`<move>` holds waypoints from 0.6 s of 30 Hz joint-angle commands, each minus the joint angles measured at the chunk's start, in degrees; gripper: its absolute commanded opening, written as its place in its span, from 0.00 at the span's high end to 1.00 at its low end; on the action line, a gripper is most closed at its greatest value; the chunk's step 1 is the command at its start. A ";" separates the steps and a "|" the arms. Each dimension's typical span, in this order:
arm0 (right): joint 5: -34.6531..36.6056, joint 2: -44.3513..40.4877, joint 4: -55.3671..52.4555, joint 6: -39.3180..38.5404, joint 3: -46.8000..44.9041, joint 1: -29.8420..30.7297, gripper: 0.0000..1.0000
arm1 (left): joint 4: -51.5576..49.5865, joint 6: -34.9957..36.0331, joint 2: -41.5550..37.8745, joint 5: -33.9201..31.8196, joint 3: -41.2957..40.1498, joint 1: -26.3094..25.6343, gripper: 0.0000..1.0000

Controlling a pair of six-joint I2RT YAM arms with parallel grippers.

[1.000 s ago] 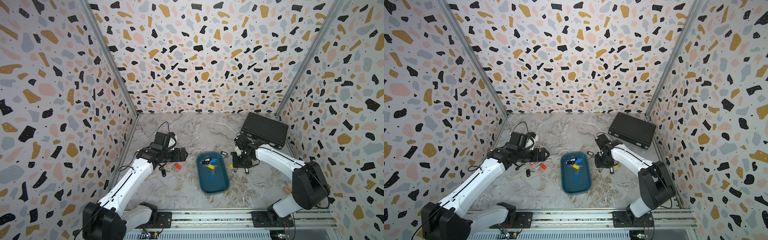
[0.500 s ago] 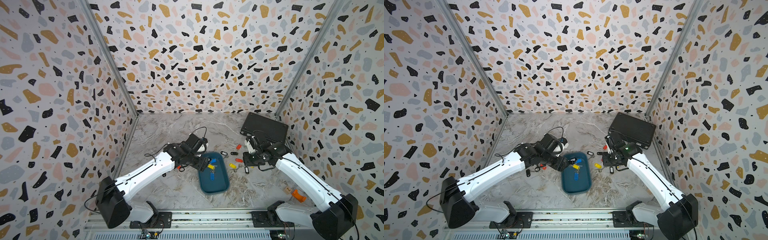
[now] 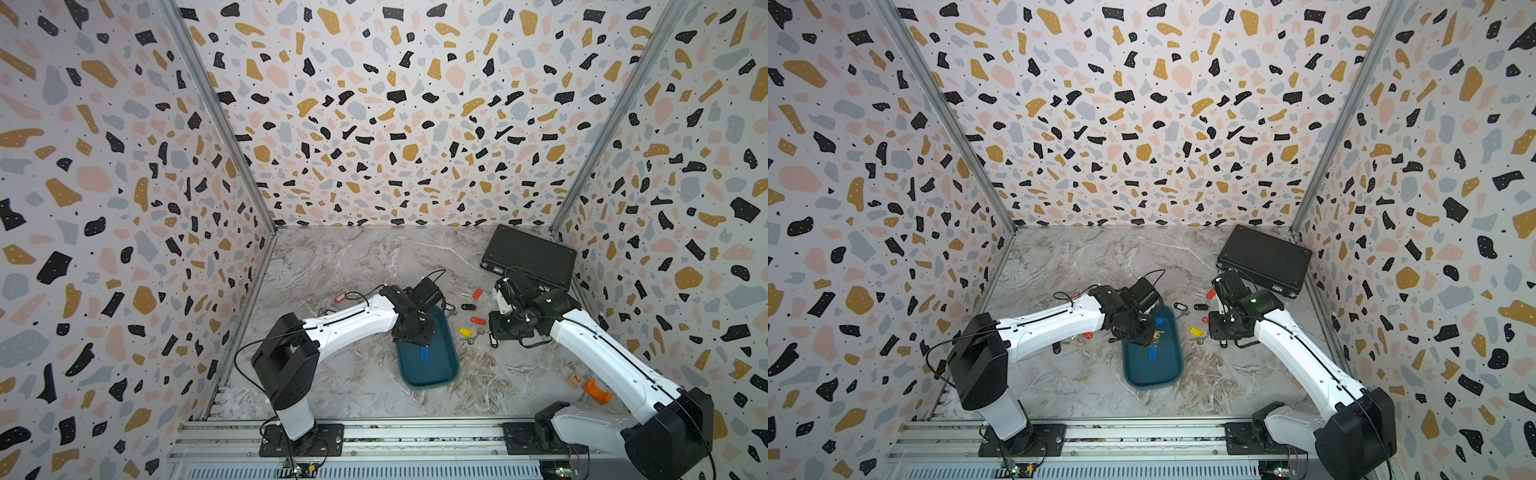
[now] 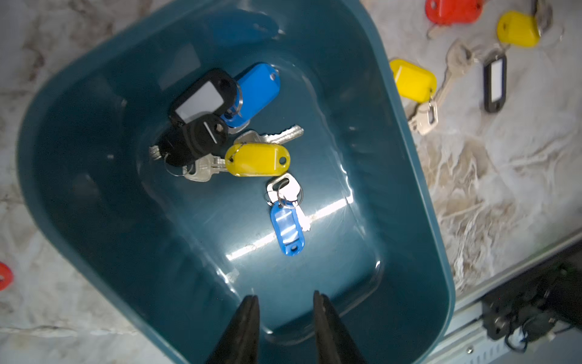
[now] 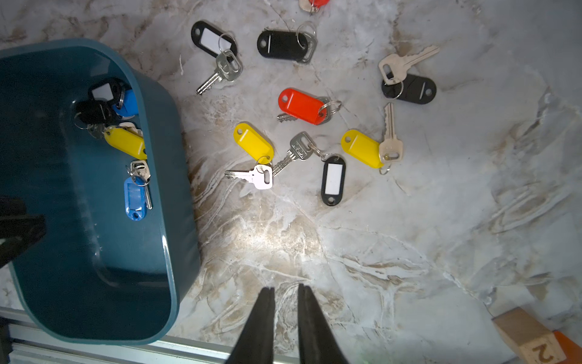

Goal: Take the keys out of the storage box
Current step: Pick up the key from the storage box.

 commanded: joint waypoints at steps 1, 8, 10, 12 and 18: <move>-1.41 -1.16 0.11 -0.08 -1.46 -0.23 0.79 | 2.88 -11.00 1.66 -2.44 -0.63 -0.55 0.67; -2.31 -2.15 1.07 0.28 -2.91 -0.19 0.76 | 4.47 -18.27 5.08 -4.21 -0.35 -0.94 0.66; -2.41 -2.24 1.07 0.02 -2.91 -0.24 0.74 | 4.05 -18.82 6.40 -4.32 0.45 -1.03 0.65; -2.49 -2.24 1.08 -0.07 -3.08 -0.30 0.73 | 3.92 -19.25 7.35 -4.45 0.92 -1.12 0.62; -2.80 -2.85 1.45 0.19 -3.78 -0.27 0.69 | 3.76 -20.09 10.05 -4.49 1.99 -1.13 0.52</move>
